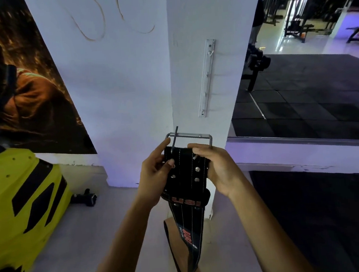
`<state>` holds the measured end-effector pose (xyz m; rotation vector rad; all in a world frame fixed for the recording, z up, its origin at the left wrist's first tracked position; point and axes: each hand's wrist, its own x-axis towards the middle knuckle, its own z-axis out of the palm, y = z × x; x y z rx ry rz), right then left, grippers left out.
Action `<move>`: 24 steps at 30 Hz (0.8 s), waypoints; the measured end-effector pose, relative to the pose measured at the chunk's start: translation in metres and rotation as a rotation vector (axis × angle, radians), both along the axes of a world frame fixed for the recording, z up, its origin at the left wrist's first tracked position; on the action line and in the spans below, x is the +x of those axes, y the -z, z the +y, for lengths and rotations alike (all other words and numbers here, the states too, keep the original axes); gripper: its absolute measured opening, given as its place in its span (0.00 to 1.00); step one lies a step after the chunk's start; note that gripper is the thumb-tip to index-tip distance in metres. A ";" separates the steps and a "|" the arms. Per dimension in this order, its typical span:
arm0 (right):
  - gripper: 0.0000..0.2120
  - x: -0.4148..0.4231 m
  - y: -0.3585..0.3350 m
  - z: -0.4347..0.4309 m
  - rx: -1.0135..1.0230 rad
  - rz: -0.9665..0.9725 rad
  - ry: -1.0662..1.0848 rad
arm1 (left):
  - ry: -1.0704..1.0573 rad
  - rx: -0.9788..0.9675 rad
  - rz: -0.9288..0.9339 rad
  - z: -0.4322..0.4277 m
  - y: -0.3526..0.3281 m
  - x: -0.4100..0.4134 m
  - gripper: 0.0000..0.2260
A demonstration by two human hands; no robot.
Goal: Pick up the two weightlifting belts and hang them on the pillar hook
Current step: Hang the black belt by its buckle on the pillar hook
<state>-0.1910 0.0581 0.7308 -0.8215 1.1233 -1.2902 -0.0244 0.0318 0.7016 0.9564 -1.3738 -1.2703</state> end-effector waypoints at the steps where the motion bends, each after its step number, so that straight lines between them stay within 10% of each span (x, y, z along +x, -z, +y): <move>1: 0.13 -0.002 0.001 0.001 -0.002 0.023 -0.014 | -0.001 0.006 0.004 0.000 -0.001 0.001 0.24; 11: 0.15 -0.003 0.009 0.009 -0.161 0.408 0.074 | 0.079 0.020 -0.065 -0.006 -0.013 0.004 0.21; 24: 0.18 0.008 0.009 0.001 -0.219 0.308 0.318 | -0.051 0.025 0.148 0.003 -0.013 0.004 0.17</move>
